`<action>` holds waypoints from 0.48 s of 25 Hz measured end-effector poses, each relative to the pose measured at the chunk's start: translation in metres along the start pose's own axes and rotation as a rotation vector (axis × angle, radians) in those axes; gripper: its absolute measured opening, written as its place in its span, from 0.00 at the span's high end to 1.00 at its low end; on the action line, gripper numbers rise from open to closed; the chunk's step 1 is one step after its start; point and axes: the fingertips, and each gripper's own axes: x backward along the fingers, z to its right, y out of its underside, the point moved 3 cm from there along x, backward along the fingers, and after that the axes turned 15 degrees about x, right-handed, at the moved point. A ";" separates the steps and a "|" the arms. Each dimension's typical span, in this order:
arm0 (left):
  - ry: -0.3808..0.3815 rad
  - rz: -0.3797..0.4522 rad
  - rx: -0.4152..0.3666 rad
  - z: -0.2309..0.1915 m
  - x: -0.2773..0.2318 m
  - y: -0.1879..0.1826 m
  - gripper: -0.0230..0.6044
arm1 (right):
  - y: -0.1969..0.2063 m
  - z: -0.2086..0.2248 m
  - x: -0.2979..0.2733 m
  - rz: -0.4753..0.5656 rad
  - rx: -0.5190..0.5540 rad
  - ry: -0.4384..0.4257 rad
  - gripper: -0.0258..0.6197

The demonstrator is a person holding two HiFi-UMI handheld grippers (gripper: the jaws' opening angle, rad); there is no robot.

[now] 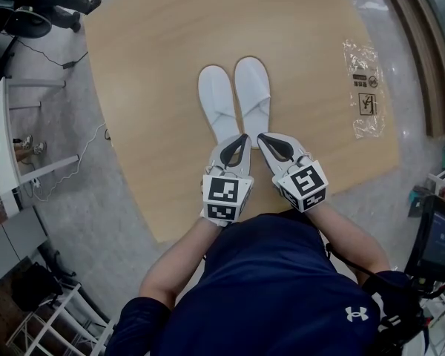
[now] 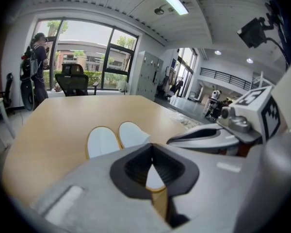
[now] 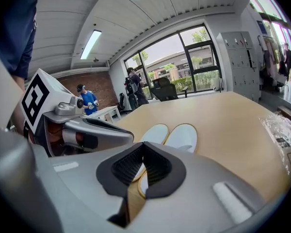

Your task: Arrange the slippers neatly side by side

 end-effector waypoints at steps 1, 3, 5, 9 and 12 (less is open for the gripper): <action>0.002 0.002 -0.005 0.000 -0.001 0.000 0.96 | 0.001 0.001 0.000 -0.004 -0.006 0.002 0.94; 0.001 0.005 -0.005 -0.002 0.001 -0.002 0.96 | 0.004 0.001 0.001 -0.013 -0.015 0.009 0.94; -0.006 0.007 0.006 -0.006 0.006 -0.005 0.96 | 0.005 0.000 0.001 -0.022 -0.021 0.012 0.94; -0.017 -0.004 0.030 -0.010 0.005 -0.006 0.96 | 0.010 0.001 0.000 -0.032 -0.024 0.012 0.94; -0.027 -0.003 0.011 -0.016 0.007 -0.004 0.96 | 0.008 -0.001 -0.002 -0.030 -0.025 0.009 0.94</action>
